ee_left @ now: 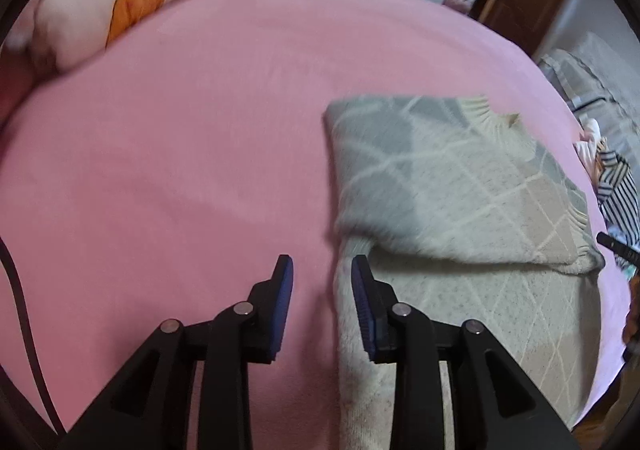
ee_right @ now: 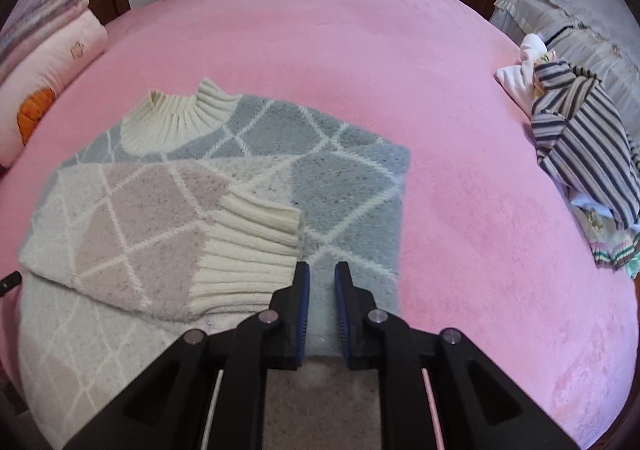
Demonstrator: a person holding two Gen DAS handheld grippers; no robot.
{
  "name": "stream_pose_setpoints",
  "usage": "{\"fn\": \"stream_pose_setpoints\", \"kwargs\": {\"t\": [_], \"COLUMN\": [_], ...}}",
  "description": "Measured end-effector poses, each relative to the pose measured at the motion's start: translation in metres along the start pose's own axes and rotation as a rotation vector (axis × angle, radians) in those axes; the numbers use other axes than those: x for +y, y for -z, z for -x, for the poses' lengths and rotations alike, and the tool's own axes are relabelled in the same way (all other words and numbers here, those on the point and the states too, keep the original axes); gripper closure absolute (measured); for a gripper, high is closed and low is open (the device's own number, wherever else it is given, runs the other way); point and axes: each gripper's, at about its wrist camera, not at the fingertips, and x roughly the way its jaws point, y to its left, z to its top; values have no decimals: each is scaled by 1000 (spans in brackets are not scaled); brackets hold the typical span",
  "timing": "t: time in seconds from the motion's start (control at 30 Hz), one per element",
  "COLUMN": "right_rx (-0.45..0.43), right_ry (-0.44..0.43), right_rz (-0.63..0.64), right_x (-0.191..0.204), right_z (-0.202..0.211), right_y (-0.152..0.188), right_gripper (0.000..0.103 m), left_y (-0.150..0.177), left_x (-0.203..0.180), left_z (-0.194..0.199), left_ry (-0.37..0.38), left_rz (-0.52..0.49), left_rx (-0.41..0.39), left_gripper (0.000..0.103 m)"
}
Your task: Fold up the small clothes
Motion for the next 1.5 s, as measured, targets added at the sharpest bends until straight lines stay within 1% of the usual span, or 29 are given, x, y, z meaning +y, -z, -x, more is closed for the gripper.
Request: {"fn": "stream_pose_setpoints", "kwargs": {"t": [0.03, 0.07, 0.1, 0.17, 0.23, 0.27, 0.33, 0.4, 0.47, 0.6, 0.73, 0.77, 0.87, 0.9, 0.93, 0.97, 1.0, 1.1, 1.13, 1.27, 1.33, 1.4, 1.43, 1.5], "right_rx": [-5, -18, -28, -38, -29, -23, -19, -16, -5, 27, 72, 80, 74, 70, 70, 90, 106, 90, 76, 41, 37, 40, 50, 65], "right_ry": [-14, -22, -23, -26, -46, -62, -51, -42, -52, -87, -157, -162, -149, -139, -101, -36, -15, -17, -17, -15, -11, 3, 13, 27], "right_rz": [-9, -18, -22, -33, -51, -67, -85, -110, -151, -194, -166, -155, -140, -132, -112, -83, -68, -71, -71, -30, -1, 29, 37, 44], "right_x": [-2, -7, -9, -13, -18, -21, -29, -40, -56, -79, -78, -75, -69, -68, -66, -63, -61, -60, -58, -42, -32, -25, -22, -21], "right_z": [3, 8, 11, 12, 9, 7, 3, 0, -3, -8, -7, -8, -7, -8, -11, -18, -23, -14, -8, 10, 12, 10, 7, 0], "right_y": [-1, -3, -3, -6, -7, -8, -9, -10, -10, -7, 11, 15, 22, 23, 24, 25, 26, 26, 24, 21, 22, 24, 25, 28], "right_gripper": [84, 80, 77, 74, 74, 74, 74, 74, 74, 74, 74, 74, 74, 74, 74, 74, 74, 74, 74, 74, 74, 74, 74, 74], "left_y": [-10, -18, -27, -50, -68, -78, -91, -97, -99, -96, -92, -91, -87, -86, -83, -81, -80, -80, -79, -64, -52, -38, -29, -20], "left_x": [-4, -7, -9, -14, -18, -20, -23, -24, -24, -23, -18, -17, -21, -23, -28, -31, -34, -39, -42, -50, -54, -56, -56, -53], "left_z": [9, 12, 13, 4, -13, -28, -56, -74, -91, -105, -105, -104, -102, -102, -104, -105, -106, -98, -89, -53, -43, -39, -40, -46], "left_ry": [-19, -29, -35, -30, -22, -22, 1, 14, 31, 63, 95, 99, 74, 49, 11, -8, -23, -47, -51, -57, -40, -27, -36, -71], "left_rz": [-31, -46, -56, -67, -78, -80, -63, -43, -32, -22, -5, -5, -35, -52, -80, -98, -113, -120, -127, -167, -176, -179, -189, -212], "left_rx": [-37, -54, -65, -63, -40, -10, 53, 91, 116, 127, 131, 130, 113, 103, 95, 91, 88, 75, 63, 10, 13, 36, 51, 70], "left_gripper": [68, 66, 63, 62, 62, 62, 62, 62, 62, 62, 61, 61, 61, 57, 54, 54, 54, 56, 57, 57, 57, 57, 57, 57]}}
